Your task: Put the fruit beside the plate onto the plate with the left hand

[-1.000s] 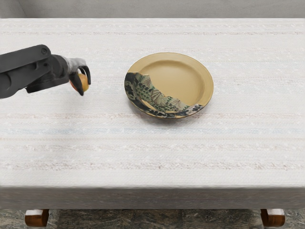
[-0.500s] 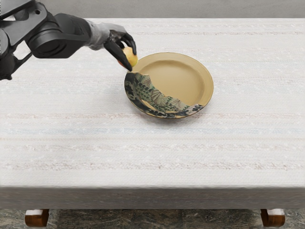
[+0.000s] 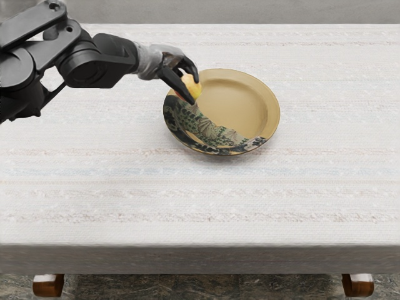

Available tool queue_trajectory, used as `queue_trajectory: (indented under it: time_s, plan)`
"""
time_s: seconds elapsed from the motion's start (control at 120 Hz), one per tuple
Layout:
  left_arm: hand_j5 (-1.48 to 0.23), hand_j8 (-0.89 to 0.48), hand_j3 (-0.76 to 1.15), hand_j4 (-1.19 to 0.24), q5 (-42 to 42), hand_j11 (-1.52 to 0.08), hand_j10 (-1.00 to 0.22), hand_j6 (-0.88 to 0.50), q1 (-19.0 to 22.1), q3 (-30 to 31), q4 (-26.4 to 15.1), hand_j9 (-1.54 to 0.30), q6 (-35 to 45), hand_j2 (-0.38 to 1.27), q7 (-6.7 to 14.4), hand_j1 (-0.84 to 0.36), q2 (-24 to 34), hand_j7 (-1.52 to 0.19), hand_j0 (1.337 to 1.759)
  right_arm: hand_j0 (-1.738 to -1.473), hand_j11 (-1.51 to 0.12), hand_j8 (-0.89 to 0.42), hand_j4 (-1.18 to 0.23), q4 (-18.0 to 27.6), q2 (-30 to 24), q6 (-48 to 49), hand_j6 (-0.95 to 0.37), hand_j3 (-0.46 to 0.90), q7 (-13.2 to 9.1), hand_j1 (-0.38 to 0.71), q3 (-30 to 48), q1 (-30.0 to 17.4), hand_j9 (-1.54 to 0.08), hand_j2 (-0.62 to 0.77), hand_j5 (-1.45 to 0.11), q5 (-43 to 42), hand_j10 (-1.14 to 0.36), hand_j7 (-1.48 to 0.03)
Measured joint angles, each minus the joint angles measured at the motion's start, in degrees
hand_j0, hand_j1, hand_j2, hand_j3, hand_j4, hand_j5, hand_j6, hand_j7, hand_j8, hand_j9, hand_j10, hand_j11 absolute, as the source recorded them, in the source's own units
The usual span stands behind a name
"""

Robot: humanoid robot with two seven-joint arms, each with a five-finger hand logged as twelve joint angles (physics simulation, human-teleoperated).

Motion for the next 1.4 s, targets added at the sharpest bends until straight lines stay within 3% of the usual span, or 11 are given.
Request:
queue_trajectory:
  time_s: [0.2,0.267,0.483,0.517,0.583,0.75,0.9,1.142,1.283,1.4]
  plan:
    - [-1.21,-0.18,0.0,-0.79,0.6,-1.18,-0.43,-0.21,2.7,0.9,0.7,-1.18,0.0,0.4,0.0,-0.41,-0.2,-1.2,1.644,-1.658,-0.02,-0.01,-0.01,0.0,0.0,0.0,-0.01,0.0,0.0,-0.33,0.0,0.0,-0.02,0.0,-0.02,0.0,-0.01,-0.02]
    - [-1.2,-0.17,0.0,-0.8,0.9,-1.19,-0.42,-0.22,2.7,1.1,1.0,-1.18,0.1,0.4,0.0,-0.41,-2.6,-1.19,1.643,-1.658,-0.02,-0.01,-0.01,0.0,0.0,0.0,-0.01,0.0,0.0,-0.33,0.0,0.0,-0.02,0.0,-0.02,0.0,-0.01,-0.02]
    - [-1.21,-0.17,0.0,-0.79,1.2,-1.18,-0.43,-0.2,2.9,1.3,4.3,-1.19,0.2,0.38,0.0,-0.4,-4.7,-1.21,1.644,-1.658,-0.02,-0.01,-0.01,0.0,0.0,0.0,-0.01,0.0,0.0,-0.33,0.0,0.0,-0.02,0.0,-0.02,0.0,-0.01,-0.02]
    - [-1.2,-0.18,0.0,-0.8,1.4,-1.19,-0.43,-0.2,2.8,1.3,5.2,-1.18,0.3,0.43,0.0,-0.41,-6.5,-1.21,1.643,-1.658,-0.02,-0.01,-0.01,0.0,0.0,0.0,-0.01,0.0,0.0,-0.33,0.0,0.0,-0.02,0.0,-0.02,0.0,-0.01,-0.02]
    - [-1.21,-0.17,0.0,-0.78,2.2,-1.18,-0.43,-0.2,2.7,1.4,7.4,-1.19,0.3,0.36,0.0,-0.39,-9.6,-1.22,1.645,-1.658,-0.02,-0.01,-0.01,0.0,0.0,0.0,-0.01,0.0,0.0,-0.33,0.0,0.0,-0.02,0.0,-0.02,0.0,-0.01,-0.02]
    - [-1.21,-0.18,0.0,-0.79,3.7,-1.17,-0.43,-0.2,2.4,1.4,10.2,-1.18,0.2,0.34,0.0,-0.39,-9.9,-1.21,1.644,-1.658,-0.02,-0.01,-0.01,0.0,0.0,0.0,-0.01,0.0,0.0,-0.33,0.0,0.0,-0.02,0.0,-0.02,0.0,-0.01,-0.02]
    - [-0.9,-0.25,0.0,-0.82,4.4,-0.88,-0.47,-0.27,2.3,1.4,10.7,-0.88,1.0,0.24,0.0,-0.28,-10.3,-0.9,1.65,-1.658,-0.02,-0.01,-0.01,0.0,0.0,0.0,-0.01,0.0,0.0,-0.33,0.0,0.0,-0.02,0.0,-0.02,0.0,-0.01,-0.02]
    - [-0.32,-0.11,0.0,-0.3,4.3,-0.32,-0.18,-0.12,2.0,1.2,10.8,-0.32,2.3,0.08,0.0,0.11,-10.8,-0.32,1.656,-1.658,-0.02,-0.01,-0.01,0.0,0.0,0.0,-0.01,0.0,0.0,-0.33,0.0,0.0,-0.02,0.0,-0.02,0.0,-0.01,-0.02]
    - [-0.16,-0.06,0.0,-0.15,3.2,-0.16,-0.09,-0.06,1.8,1.1,9.9,-0.16,1.4,0.04,0.0,0.23,-10.0,-0.16,1.657,-1.658,-0.02,-0.01,-0.01,0.0,0.0,0.0,-0.01,0.0,0.0,-0.33,0.0,0.0,-0.02,0.0,-0.02,0.0,-0.01,-0.02]
    - [-0.09,-0.03,0.0,-0.09,-4.4,-0.09,-0.05,-0.03,1.4,0.3,7.4,-0.09,-3.4,0.02,0.0,0.28,-1.5,-0.09,1.657,-1.658,-0.02,-0.01,-0.01,0.0,0.0,0.1,-0.01,0.0,0.0,-0.33,0.0,0.0,-0.02,0.0,-0.02,0.0,-0.01,-0.02]
